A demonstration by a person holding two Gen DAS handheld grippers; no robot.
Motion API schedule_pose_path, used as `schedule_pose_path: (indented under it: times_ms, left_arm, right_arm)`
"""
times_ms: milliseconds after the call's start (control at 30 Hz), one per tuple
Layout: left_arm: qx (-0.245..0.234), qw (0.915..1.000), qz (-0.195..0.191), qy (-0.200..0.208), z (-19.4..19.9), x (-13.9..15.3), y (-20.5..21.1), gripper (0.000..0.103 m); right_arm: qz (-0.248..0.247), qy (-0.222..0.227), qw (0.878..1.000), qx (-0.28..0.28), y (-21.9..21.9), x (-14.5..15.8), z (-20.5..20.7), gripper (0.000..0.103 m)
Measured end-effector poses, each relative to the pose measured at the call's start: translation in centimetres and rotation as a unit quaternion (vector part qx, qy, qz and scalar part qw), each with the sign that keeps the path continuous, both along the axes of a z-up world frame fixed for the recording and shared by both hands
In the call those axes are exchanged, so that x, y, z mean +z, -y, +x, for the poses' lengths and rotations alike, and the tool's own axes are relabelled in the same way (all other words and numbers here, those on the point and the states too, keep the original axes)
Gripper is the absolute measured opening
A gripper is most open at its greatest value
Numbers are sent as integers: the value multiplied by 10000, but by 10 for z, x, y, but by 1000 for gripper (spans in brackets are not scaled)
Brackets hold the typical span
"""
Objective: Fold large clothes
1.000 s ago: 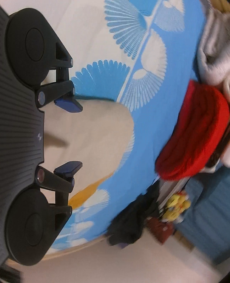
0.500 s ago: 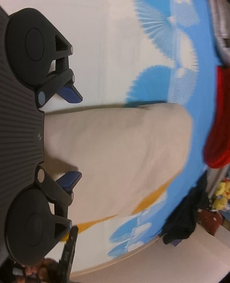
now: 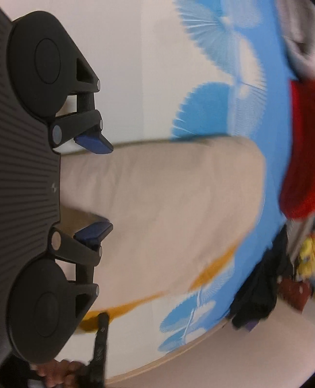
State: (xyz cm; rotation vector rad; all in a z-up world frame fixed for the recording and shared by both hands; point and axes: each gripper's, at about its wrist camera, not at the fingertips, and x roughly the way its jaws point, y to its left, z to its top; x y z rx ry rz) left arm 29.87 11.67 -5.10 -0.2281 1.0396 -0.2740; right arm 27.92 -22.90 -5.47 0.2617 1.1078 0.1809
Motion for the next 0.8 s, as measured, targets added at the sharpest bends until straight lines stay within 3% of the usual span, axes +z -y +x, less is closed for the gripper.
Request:
schedule_pose_path:
  times_ms: [67,133,200,267,333,433,533,667,800]
  left_arm:
    - [-218,9994,-4,260,-11,10,6,70]
    - [-435,9968,657,-128,-16,-16,19,72]
    - [-475,9911,1237,-120,-25,-30,31,78]
    - [-400,9881,1472,207,-35,-10,38,77]
    - [-261,9824,1631,869,-56,26,47,85]
    - [123,9708,1629,1759,-99,76,54,103]
    - [464,9593,1551,2314,-151,111,61,103]
    - [839,9533,1532,2465,-222,123,74,103]
    - [1094,9541,1549,2317,-281,101,86,103]
  right_arm:
    - [-38,59,9999,83,0,3,-1,24]
    - [-158,103,9996,186,0,3,-3,24]
    - [-447,260,9985,200,-2,8,-7,24]
    - [-826,727,9939,39,-3,26,-18,24]
    - [-984,1463,9842,-158,-2,58,-36,24]
    - [-871,2591,9607,-480,6,109,-76,24]
    - [-810,3251,9385,-830,12,139,-123,33]
    - [-762,3563,9252,-1065,16,151,-184,39]
    - [-694,3541,9272,-1006,17,144,-233,46]
